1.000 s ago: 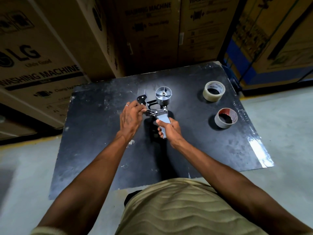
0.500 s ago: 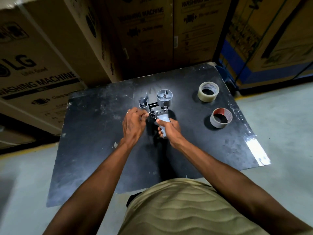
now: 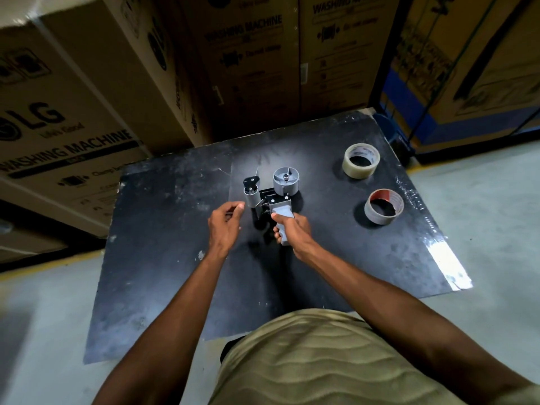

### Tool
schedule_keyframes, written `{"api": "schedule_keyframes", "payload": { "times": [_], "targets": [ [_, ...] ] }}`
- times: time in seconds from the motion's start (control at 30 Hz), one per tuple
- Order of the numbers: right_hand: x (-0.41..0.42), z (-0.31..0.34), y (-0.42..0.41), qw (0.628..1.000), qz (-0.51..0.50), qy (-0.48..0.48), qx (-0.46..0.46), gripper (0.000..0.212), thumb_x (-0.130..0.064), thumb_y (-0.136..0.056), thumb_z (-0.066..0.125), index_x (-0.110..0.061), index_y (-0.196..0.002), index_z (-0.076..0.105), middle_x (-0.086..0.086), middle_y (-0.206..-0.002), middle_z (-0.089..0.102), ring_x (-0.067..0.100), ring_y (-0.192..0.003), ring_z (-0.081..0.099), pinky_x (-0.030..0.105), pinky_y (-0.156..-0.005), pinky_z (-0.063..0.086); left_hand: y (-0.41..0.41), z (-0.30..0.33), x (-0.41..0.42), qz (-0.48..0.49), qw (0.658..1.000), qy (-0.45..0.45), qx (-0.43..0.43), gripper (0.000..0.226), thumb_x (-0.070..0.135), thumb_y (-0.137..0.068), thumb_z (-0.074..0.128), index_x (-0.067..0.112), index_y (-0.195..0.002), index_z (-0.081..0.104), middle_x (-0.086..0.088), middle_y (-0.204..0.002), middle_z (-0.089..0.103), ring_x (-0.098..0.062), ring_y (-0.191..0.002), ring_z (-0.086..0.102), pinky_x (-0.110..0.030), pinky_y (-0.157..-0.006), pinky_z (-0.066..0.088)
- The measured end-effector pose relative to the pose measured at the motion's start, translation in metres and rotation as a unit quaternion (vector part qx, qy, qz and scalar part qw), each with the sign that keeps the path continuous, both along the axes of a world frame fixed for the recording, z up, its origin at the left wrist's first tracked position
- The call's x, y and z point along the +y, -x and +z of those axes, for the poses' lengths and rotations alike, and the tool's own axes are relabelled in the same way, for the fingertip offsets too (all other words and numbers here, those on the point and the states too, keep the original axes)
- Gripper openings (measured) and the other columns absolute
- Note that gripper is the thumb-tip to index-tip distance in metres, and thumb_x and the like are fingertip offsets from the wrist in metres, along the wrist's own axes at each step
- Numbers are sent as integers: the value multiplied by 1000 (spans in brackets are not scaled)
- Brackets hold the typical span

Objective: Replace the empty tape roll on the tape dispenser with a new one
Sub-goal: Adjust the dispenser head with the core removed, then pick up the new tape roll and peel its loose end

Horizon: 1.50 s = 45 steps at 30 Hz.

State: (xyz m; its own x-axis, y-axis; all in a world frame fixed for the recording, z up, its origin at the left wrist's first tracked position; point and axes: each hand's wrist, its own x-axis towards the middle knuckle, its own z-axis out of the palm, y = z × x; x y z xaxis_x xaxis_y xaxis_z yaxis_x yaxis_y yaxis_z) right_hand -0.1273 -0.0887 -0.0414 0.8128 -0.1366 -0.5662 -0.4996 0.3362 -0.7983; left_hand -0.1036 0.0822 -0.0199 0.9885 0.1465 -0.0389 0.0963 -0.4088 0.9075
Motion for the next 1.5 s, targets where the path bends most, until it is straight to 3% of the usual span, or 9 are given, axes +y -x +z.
{"api": "schedule_keyframes", "payload": {
  "times": [0.67,0.83,0.97,1.03,1.07,1.17,1.33,1.43,1.5],
  "targets": [
    [0,-28,8,995,58,74,-24,26,-23,-90,72,-5,-105,62,9,-66,65,21,-54,62,31,-51,52,-5,-26,4,57,992,88,74,15,19,-96,61,13,-108,68,-5,-89,68,-20,-81,65,-22,-51,54],
    [-8,-31,6,993,81,80,-30,36,-43,-85,76,-10,-95,65,9,-74,70,23,-63,69,34,-59,57,-12,-23,1,46,994,88,54,11,21,-96,61,22,-103,69,1,-86,70,-19,-81,67,-27,-56,53],
    [-31,-26,5,968,86,235,-29,41,-59,-87,68,-17,-90,69,-7,-79,72,-1,-67,63,4,-57,44,-19,-15,-9,41,991,113,49,12,22,-98,58,23,-101,70,2,-85,70,-16,-76,65,-27,-60,54],
    [-45,-28,0,954,80,285,-43,55,-69,-86,61,-15,-87,70,-5,-79,74,0,-69,67,9,-67,51,-25,-10,-16,26,990,130,49,16,23,-99,57,16,-105,70,1,-87,71,-15,-75,65,-24,-58,53],
    [-53,-28,-3,956,68,282,-49,60,-71,-86,58,-12,-85,68,0,-77,75,5,-68,71,22,-73,59,-28,-7,-19,19,989,139,50,19,23,-99,56,13,-108,70,0,-88,71,-15,-75,65,-22,-58,53],
    [-77,-23,-16,958,13,277,-70,48,-59,-93,56,-12,-83,64,2,-69,73,13,-64,74,45,-75,62,-40,-2,-30,-5,984,169,55,21,21,-100,55,10,-110,69,-1,-86,70,-15,-72,65,-24,-59,54],
    [-127,1,-51,899,-35,415,-132,12,-22,-93,65,-14,-101,70,5,-98,71,19,-78,70,36,-79,58,-58,8,-59,-39,980,187,54,22,20,-101,52,5,-105,68,-4,-83,69,-14,-66,63,-23,-56,51],
    [-153,3,-72,877,-9,464,-124,29,-11,-90,68,-6,-118,64,12,-123,57,19,-78,66,23,-82,51,-66,11,-74,-66,978,188,59,25,21,-102,51,4,-104,68,-9,-85,69,-17,-69,63,-24,-56,50],
    [-165,4,-83,864,11,493,-100,38,-8,-88,67,-4,-126,60,14,-131,52,25,-96,65,17,-91,42,-72,13,-83,-81,977,186,66,27,25,-103,50,6,-105,68,-7,-86,70,-20,-71,64,-26,-57,51]
  ]
}}
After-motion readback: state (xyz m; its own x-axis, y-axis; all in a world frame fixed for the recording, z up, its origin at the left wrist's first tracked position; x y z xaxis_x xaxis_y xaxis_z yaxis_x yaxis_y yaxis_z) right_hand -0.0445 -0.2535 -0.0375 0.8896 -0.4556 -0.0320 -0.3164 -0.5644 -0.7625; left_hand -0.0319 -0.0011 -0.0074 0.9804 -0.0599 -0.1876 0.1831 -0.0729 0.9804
